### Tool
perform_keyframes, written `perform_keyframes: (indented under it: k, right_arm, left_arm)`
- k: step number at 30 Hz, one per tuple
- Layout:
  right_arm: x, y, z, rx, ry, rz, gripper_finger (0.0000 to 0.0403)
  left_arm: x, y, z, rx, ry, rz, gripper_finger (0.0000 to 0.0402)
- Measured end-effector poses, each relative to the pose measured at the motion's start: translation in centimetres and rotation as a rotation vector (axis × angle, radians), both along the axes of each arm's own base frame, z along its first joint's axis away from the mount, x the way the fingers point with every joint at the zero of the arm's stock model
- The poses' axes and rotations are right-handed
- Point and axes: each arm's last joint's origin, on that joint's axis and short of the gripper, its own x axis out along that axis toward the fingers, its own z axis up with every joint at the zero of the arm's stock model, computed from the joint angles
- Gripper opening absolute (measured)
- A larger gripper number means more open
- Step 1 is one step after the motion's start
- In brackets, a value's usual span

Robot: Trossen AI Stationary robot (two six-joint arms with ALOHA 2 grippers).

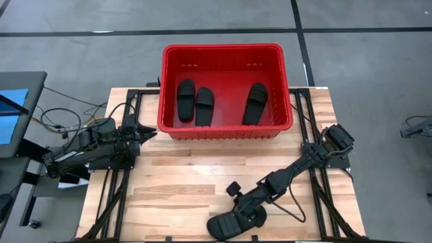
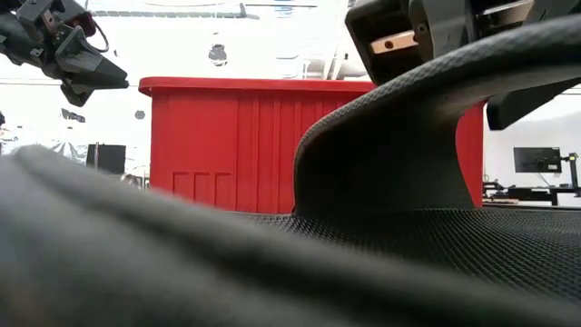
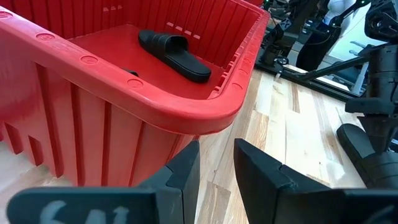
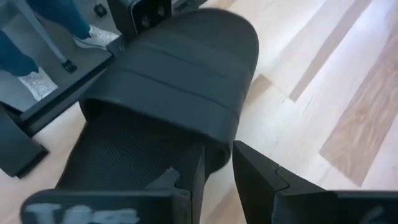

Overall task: Pick and place slides into bin
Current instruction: Put the black slipper into the red bin

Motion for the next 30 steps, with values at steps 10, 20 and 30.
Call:
perform_keyframes:
  k: [10, 20, 30]
  right_arm:
    - [0.3, 0.2, 0.3, 0.027, -0.041, 0.028, 0.0076]
    - [1.2, 0.5, -1.5, 0.084, -0.028, 0.054, 0.0076]
    - [2.0, -0.8, -1.5, 0.113, 0.004, 0.006, 0.0011]
  left_arm:
    - [0.0, 0.0, 0.0, 0.0, 0.0, 0.0, 0.0089]
    - [0.0, 0.0, 0.0, 0.0, 0.0, 0.0, 0.0089]
    - [0.0, 0.0, 0.0, 0.0, 0.0, 0.0, 0.0089]
